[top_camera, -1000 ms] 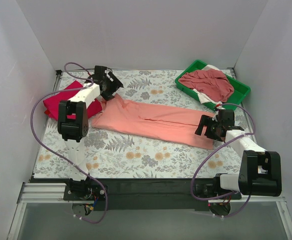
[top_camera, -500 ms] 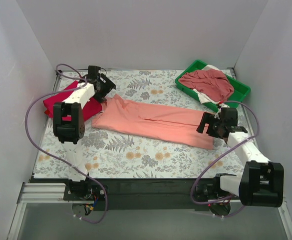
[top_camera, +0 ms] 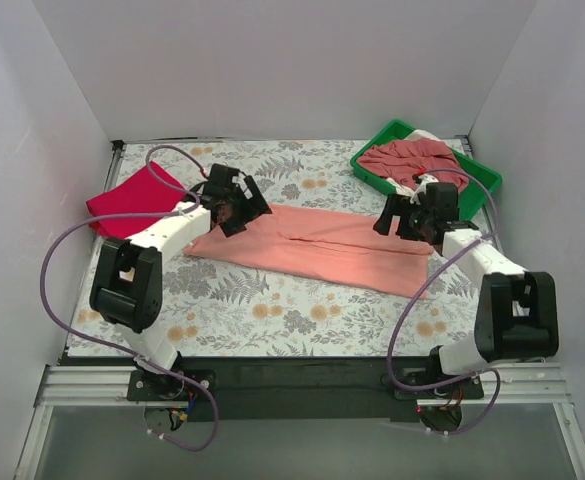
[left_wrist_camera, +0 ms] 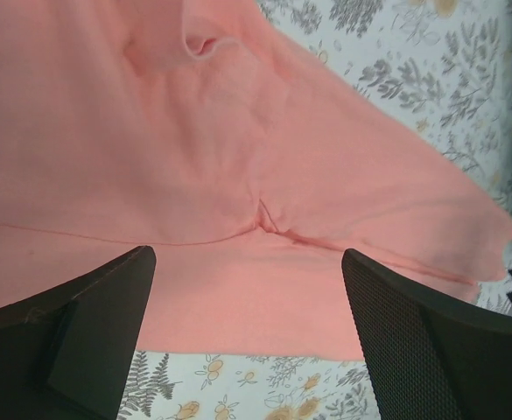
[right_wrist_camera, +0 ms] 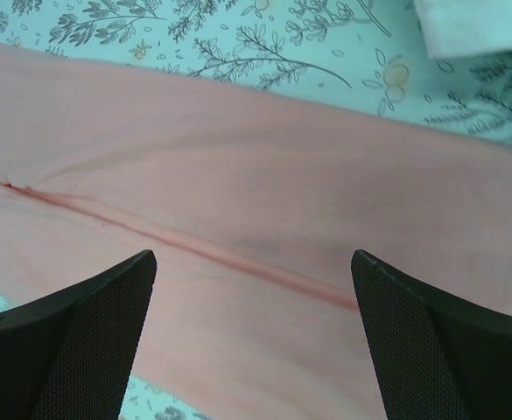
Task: Fold and stack the t-shirts
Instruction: Fold the tshirt
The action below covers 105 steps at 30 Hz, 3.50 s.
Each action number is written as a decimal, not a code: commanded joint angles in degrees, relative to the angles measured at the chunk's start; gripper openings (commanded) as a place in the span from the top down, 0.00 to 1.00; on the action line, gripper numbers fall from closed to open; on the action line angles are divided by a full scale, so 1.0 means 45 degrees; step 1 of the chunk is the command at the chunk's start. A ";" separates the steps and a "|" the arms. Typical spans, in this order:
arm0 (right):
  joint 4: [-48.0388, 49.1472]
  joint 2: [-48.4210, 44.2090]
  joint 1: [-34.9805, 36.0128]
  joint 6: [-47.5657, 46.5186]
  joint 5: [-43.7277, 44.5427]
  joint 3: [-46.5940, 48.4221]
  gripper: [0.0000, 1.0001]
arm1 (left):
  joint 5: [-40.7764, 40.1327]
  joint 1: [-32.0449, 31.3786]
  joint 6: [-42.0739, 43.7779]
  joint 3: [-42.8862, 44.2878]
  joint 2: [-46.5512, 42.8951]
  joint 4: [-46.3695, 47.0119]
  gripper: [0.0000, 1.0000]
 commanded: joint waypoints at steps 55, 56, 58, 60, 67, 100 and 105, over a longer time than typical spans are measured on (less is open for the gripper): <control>0.2994 -0.2193 0.8244 0.4531 -0.1957 -0.5689 0.02 | 0.4378 -0.0997 -0.3839 1.3351 1.3838 0.4279 0.05; 0.2975 -0.2133 0.8303 0.4551 -0.1878 -0.5630 0.02 | 0.4298 -0.0997 -0.3957 1.3370 1.3935 0.4535 0.05; 0.3014 -0.2016 0.8420 0.4551 -0.1742 -0.5591 0.02 | 0.4355 -0.0997 -0.4055 1.3914 1.4384 0.4791 0.05; 0.3092 -0.1938 0.8537 0.4551 -0.1604 -0.5532 0.02 | 0.4394 -0.0997 -0.4211 1.4306 1.4677 0.4791 0.05; 0.3385 -0.1275 0.8655 0.4357 -0.1700 -0.5182 0.02 | 0.4141 -0.1037 -0.4193 1.4405 1.4893 0.6060 0.04; -0.3975 -0.8341 0.8675 0.3496 0.4896 -0.2621 0.02 | 0.1624 -0.1583 0.0261 0.4785 -0.0277 0.2798 0.03; -0.4583 -0.9182 0.8616 0.3886 0.5446 -0.3322 0.02 | 0.0432 -0.2344 -0.0147 0.0058 -0.3813 0.2955 0.03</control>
